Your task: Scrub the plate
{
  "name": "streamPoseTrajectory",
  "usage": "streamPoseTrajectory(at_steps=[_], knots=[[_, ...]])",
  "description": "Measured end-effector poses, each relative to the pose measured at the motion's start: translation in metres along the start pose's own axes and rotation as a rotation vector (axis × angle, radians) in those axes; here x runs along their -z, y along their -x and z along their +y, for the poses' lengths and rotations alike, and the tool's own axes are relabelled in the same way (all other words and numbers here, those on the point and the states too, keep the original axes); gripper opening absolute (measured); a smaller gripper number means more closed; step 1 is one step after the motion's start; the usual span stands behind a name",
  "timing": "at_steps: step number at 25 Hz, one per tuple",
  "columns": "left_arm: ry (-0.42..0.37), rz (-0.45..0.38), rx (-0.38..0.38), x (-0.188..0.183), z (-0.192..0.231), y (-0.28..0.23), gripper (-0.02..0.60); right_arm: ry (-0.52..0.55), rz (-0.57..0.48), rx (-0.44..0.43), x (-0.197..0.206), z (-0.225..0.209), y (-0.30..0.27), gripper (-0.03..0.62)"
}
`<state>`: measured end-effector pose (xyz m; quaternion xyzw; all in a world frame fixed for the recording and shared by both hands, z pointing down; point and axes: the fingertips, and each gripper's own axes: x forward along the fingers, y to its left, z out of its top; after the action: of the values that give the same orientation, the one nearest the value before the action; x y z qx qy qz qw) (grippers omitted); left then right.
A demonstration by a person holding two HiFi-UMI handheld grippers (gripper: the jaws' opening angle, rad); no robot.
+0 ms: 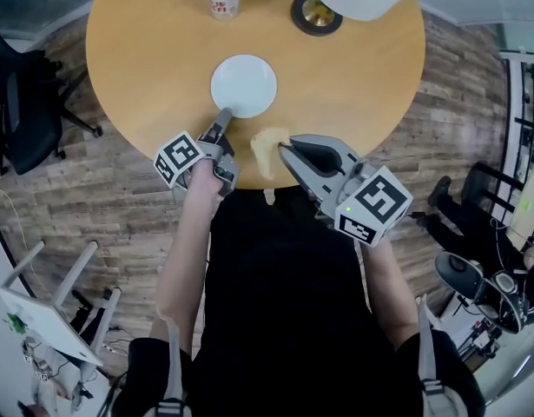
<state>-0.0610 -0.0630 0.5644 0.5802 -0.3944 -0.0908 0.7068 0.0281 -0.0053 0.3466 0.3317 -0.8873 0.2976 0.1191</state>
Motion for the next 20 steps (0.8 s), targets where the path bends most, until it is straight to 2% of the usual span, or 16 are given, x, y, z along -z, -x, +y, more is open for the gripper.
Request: streamPoseTrajectory(at_steps=[8, 14, 20], knots=[[-0.004, -0.009, -0.008, -0.004, -0.005, -0.008, 0.167, -0.019, 0.005, -0.012, 0.001, -0.004, -0.006, 0.026], [-0.004, -0.023, -0.029, -0.003, -0.002, -0.01, 0.099, -0.017, 0.017, -0.023, 0.004, -0.006, -0.009, 0.026], [-0.042, -0.01, -0.062, -0.004, 0.005, -0.01, 0.035, -0.005, 0.036, -0.03, 0.009, -0.007, -0.019, 0.026]])
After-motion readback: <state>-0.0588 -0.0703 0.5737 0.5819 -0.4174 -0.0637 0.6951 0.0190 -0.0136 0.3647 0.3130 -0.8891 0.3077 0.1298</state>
